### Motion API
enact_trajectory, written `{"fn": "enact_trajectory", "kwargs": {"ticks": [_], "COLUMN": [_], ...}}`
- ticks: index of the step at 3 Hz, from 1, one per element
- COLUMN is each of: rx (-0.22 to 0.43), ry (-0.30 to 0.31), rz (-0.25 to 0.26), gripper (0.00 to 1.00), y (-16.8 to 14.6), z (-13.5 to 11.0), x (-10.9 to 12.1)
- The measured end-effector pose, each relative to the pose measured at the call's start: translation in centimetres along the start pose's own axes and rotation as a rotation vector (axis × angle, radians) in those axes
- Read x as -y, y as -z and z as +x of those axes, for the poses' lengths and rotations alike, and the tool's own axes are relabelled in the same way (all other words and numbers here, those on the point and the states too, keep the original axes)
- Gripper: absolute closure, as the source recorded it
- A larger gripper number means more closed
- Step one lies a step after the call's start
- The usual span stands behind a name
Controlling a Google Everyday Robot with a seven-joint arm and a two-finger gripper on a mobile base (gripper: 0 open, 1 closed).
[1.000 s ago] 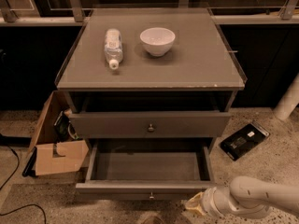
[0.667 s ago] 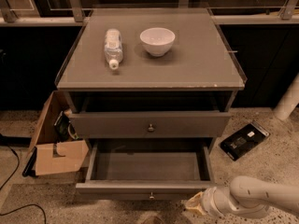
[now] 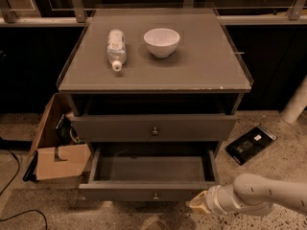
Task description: Close middle drawer
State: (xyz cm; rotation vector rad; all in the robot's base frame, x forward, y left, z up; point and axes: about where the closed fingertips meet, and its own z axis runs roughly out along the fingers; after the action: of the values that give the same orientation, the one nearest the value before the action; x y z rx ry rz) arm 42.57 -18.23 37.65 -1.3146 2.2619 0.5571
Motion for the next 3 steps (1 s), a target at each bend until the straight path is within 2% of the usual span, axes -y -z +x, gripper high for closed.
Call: {"fn": "enact_trajectory", "kwargs": {"ticks": [1, 2, 3], "rx": [0.008, 0.027, 0.027], "ry": [0.01, 0.009, 0.009], "rz": [0.054, 0.147, 0.147], "gripper": [1.0, 1.0, 1.0], "y": [0.6, 1.3, 1.3], "z": [-1.5, -4.0, -4.0], "x": [2.6, 7.1, 7.2]}}
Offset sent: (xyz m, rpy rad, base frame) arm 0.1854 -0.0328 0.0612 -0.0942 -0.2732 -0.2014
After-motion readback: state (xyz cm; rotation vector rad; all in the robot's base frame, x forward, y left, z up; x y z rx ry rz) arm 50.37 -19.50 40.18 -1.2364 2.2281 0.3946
